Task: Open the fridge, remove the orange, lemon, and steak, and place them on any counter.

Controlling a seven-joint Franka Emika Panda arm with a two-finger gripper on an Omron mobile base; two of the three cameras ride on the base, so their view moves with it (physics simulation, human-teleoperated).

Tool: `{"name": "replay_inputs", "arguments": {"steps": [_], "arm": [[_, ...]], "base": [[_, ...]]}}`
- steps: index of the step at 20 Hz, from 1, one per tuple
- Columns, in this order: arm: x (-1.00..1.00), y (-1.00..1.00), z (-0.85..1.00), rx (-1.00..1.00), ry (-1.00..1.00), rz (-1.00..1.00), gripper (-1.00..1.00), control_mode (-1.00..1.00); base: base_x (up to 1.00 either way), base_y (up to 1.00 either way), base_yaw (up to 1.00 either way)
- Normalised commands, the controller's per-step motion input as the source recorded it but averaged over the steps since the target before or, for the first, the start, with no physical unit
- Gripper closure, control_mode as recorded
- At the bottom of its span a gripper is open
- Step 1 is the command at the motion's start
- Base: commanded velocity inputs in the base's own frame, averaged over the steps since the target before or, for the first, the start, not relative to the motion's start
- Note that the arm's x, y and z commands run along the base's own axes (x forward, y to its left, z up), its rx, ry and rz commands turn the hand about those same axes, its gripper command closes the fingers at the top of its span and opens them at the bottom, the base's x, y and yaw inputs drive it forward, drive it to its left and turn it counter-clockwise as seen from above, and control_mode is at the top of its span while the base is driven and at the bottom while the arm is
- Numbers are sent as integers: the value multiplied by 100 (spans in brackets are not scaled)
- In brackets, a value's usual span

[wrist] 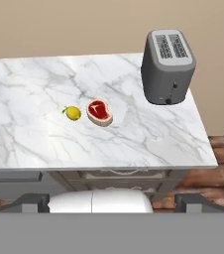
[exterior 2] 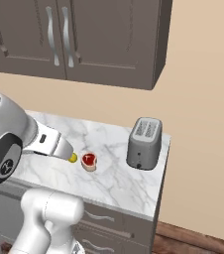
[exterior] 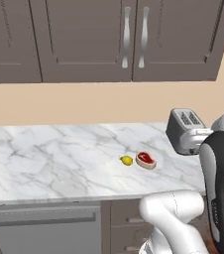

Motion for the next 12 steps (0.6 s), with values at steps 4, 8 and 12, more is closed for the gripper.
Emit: {"name": "replay_inputs", "arguments": {"steps": [4,8,12], "arm": [[0,0,0,0,0,0,-100,100],[0,0,0,0,0,0,-100,100],[0,0,0,0,0,0,-100,100]], "base": [[-97,-1,-25],[-82,-7,-38],[-38,-30,-57]]}}
